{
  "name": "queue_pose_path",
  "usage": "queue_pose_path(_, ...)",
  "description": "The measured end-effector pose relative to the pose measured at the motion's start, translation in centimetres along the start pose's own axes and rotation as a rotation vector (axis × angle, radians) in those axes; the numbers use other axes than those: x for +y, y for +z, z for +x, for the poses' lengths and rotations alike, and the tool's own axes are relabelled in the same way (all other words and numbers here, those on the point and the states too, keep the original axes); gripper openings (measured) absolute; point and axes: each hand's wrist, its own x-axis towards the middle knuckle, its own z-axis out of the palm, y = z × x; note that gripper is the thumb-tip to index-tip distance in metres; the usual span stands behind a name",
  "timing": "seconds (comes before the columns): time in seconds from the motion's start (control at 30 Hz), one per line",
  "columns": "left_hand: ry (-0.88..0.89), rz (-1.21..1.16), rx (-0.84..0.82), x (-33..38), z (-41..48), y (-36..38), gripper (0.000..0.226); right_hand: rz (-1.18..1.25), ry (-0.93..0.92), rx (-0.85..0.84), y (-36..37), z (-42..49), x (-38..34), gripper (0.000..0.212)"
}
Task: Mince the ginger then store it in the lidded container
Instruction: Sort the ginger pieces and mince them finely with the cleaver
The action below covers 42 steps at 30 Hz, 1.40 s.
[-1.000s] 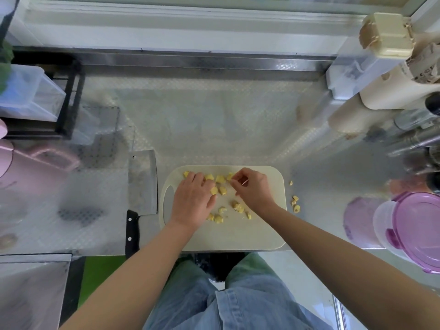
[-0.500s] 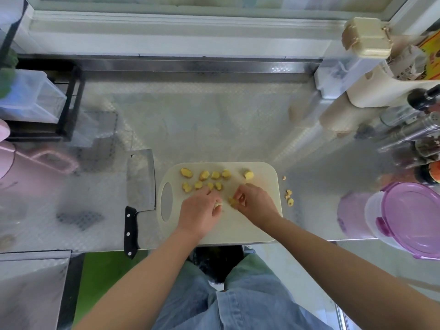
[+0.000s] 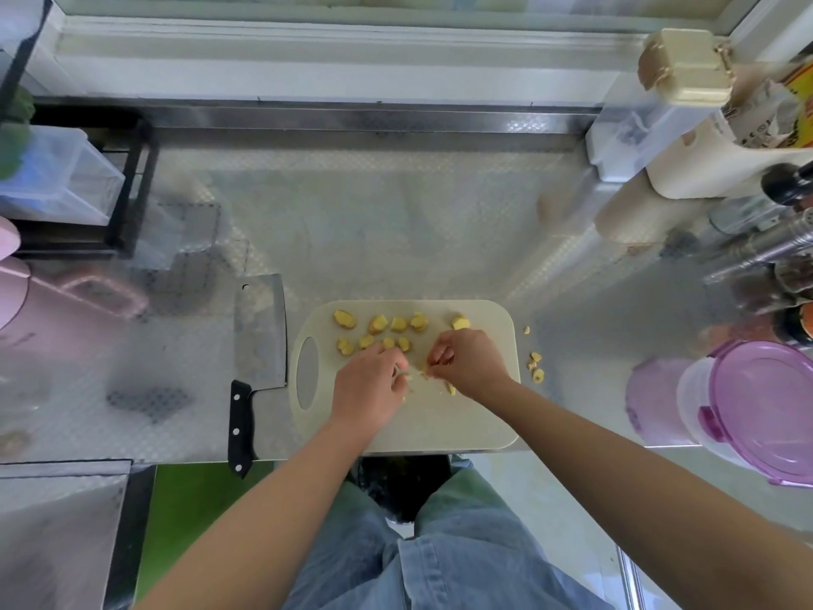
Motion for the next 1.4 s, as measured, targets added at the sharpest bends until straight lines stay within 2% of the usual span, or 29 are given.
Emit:
queue_pose_path(0.33, -0.002, -0.023, -0.003, -0.6, -0.3, -0.4, 0.011, -0.066, 0.005, -0.034, -0.5, 0.1, -0.4, 0.026)
queue_pose_path(0.5, -0.005, -0.029, -0.001, -0.8, -0.5, -0.6, 0.013, -0.197, -0.033, -0.014, 0.7, 0.0, -0.6, 0.012)
queue_pose_path(0.7, -0.021, -0.008, 0.008, -1.0, -0.7, -0.8, 0.014, -0.252, -0.096, -0.045, 1.0, -0.2, -0.6, 0.013)
queue_pose_path(0.83, -0.037, 0.009, 0.023, -1.0, -0.3, -1.2, 0.015, -0.137, -0.040, -0.040, 0.5, -0.2, -0.6, 0.018)
queue_pose_path(1.0, -0.034, 0.018, 0.039, -1.0, 0.4, -1.6, 0.016, 0.060, 0.077, 0.068, -1.0, 1.4, -1.2, 0.021)
queue_pose_path(1.2, -0.005, 0.012, 0.064, -0.4, 1.5, -1.7, 0.016, -0.007, 0.122, 0.080, -0.4, 2.6, -2.0, 0.011)
queue_pose_path(1.4, 0.016, 0.023, 0.073, 0.1, 2.5, -1.3, 0.011, -0.061, 0.027, 0.147, -0.2, 1.7, -1.5, 0.015)
